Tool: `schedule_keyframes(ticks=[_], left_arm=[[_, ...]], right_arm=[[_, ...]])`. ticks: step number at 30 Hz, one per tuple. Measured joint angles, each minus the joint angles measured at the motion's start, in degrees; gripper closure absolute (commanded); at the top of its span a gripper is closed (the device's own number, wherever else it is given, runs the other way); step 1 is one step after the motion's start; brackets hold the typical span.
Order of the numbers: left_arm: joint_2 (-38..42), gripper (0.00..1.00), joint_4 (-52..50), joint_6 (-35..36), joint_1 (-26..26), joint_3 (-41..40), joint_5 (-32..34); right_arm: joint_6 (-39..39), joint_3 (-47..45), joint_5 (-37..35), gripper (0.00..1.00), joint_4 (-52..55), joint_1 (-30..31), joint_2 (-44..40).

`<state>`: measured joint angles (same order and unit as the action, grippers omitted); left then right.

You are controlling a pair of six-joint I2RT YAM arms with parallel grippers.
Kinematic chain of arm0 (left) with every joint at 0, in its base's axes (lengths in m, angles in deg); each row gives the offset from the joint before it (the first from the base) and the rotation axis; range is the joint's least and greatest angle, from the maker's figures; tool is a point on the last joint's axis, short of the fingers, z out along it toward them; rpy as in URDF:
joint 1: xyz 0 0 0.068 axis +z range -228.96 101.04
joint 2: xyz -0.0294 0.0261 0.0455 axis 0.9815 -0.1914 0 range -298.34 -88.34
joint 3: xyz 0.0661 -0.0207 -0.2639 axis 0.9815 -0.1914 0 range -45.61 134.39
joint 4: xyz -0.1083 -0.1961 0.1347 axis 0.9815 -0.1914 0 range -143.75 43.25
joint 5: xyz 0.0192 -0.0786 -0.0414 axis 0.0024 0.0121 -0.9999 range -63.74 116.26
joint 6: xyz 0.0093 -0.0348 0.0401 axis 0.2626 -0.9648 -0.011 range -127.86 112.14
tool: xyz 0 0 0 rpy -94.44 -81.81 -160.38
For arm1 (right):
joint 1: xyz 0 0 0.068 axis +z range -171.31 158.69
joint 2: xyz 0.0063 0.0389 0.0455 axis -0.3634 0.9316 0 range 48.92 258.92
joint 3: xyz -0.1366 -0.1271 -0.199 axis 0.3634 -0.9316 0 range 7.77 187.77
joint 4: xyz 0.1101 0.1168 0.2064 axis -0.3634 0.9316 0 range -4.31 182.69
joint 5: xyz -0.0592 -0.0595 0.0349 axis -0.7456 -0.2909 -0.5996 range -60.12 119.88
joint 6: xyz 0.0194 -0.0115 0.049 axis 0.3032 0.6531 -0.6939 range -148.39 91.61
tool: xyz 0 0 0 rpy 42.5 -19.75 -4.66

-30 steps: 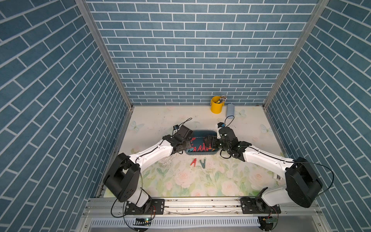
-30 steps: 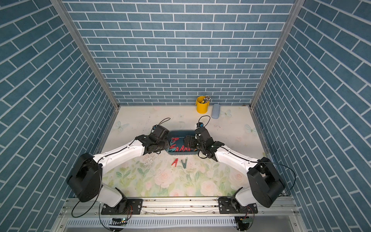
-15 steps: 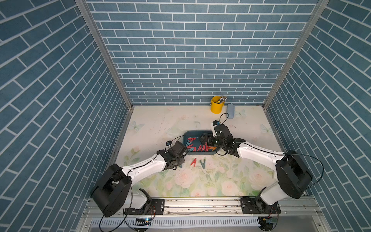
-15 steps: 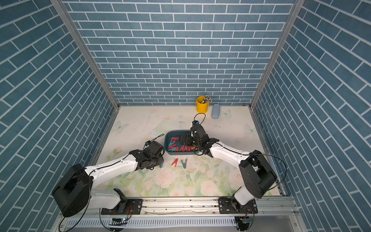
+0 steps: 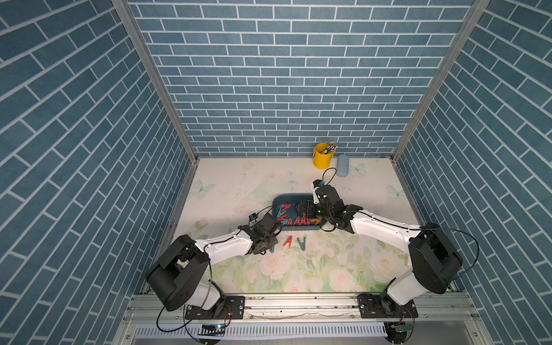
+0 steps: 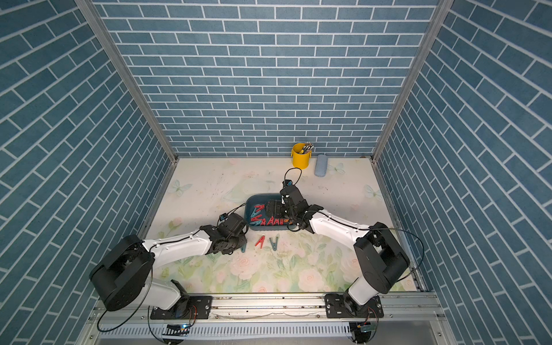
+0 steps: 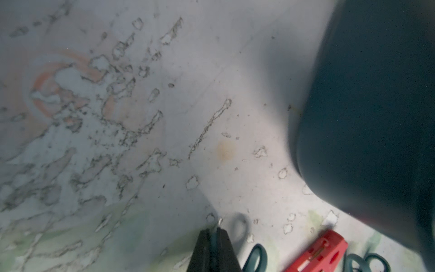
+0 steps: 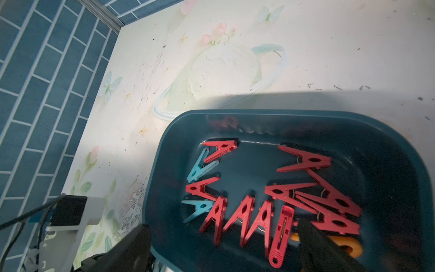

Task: Take the clothespins out of the storage box
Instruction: Place the clothespin at the center of the board, then pick up the clothespin from the storage box.

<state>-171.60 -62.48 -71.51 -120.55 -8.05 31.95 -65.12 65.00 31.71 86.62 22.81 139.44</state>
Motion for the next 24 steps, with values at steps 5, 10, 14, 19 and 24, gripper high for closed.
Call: schedule_keyframes(ticks=[5,10,14,19,24], left_arm=[[0.3,0.67,0.2,0.2,-0.1,0.0,0.1],[2.4,0.58,-2.1,1.1,-0.2,1.1,1.1],[5.0,0.44,-4.8,3.0,-0.2,4.5,2.8],[8.3,0.03,-6.3,6.3,0.0,8.8,4.5],[10.0,0.00,-7.3,8.7,1.0,11.4,5.3]], right_arm=[[0.9,1.0,-0.9,0.01,0.9,0.3,0.6],[1.9,2.4,-2.0,0.15,1.7,0.3,2.5],[2.6,3.3,-2.7,0.28,3.0,0.3,4.3],[2.7,5.7,-3.7,0.43,4.7,0.3,7.4],[2.8,8.1,-3.6,0.51,4.7,0.3,10.3]])
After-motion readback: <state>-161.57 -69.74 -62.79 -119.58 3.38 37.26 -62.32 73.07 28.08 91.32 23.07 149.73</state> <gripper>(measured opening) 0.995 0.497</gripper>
